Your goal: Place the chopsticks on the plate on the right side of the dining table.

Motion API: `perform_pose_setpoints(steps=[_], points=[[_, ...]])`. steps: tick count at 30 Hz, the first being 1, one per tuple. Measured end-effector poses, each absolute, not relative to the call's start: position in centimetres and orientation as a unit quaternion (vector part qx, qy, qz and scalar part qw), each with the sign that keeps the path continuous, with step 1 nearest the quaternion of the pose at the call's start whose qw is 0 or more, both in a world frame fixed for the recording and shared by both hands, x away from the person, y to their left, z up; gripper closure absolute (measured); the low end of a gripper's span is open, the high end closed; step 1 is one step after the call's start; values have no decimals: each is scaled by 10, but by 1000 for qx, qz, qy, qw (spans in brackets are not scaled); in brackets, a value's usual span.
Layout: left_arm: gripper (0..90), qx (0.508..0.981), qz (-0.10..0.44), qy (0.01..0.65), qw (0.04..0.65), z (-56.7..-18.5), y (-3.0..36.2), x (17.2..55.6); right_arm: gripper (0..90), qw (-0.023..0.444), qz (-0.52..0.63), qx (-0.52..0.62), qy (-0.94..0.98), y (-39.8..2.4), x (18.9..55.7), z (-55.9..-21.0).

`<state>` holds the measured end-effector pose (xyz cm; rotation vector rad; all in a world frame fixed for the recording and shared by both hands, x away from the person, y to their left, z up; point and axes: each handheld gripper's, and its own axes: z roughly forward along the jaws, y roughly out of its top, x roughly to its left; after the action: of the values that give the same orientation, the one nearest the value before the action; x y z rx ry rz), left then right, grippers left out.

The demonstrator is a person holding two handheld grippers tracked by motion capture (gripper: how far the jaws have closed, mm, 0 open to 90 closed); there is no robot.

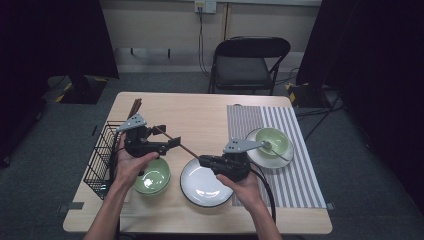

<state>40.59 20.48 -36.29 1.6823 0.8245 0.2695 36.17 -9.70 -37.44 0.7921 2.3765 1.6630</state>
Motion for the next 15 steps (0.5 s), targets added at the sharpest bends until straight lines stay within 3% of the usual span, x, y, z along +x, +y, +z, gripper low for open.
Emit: perform_pose_setpoints(steps=[15], points=[[160, 748, 156, 323, 558, -360, 203, 390, 849, 102, 534, 291, 788, -128, 368, -375]])
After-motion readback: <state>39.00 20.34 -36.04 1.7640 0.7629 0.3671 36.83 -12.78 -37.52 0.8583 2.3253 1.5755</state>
